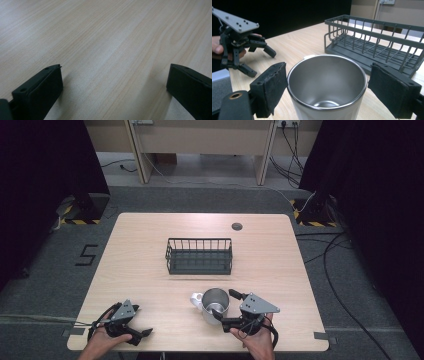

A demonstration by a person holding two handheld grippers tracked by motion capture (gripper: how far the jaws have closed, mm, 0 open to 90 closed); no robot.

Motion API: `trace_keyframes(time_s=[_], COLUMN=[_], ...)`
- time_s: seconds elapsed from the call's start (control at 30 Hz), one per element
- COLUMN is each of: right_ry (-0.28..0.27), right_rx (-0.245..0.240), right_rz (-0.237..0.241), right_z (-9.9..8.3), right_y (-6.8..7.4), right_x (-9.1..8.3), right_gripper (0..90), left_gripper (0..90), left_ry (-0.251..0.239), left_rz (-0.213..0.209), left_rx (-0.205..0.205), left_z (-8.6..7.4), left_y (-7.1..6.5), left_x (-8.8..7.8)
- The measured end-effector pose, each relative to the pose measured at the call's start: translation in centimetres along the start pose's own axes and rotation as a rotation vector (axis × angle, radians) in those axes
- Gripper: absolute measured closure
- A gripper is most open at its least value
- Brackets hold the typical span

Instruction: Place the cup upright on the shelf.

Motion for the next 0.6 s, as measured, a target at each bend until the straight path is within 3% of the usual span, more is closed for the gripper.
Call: trace_keyframes(time_s=[0.3, 0.6], right_ry=[0.011, -0.013], right_rx=[-0.017, -0.032], right_rz=[-0.011, -0.01], right_z=[-0.6, -0.8], right_y=[0.1, -0.1], right_x=[0.5, 2.2], right_gripper=[12.4, 5.4], left_gripper=[0.0, 0.0], left_ry=[-0.001, 0.0], left_rz=[0.001, 0.0], left_rx=[-0.002, 0.0], left_z=[0.0, 0.0], left_y=[0.0, 0.0], left_x=[0.0, 0.0])
Point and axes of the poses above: each handheld gripper's, and its own axes: x roughly forward along the jaws, z roughly out of its top, y roughly to its left, the point moved 1 cm from there along x, roughly forward along the jaws, and after that the axes turned 7 degrees about z, right-handed, at the moved point
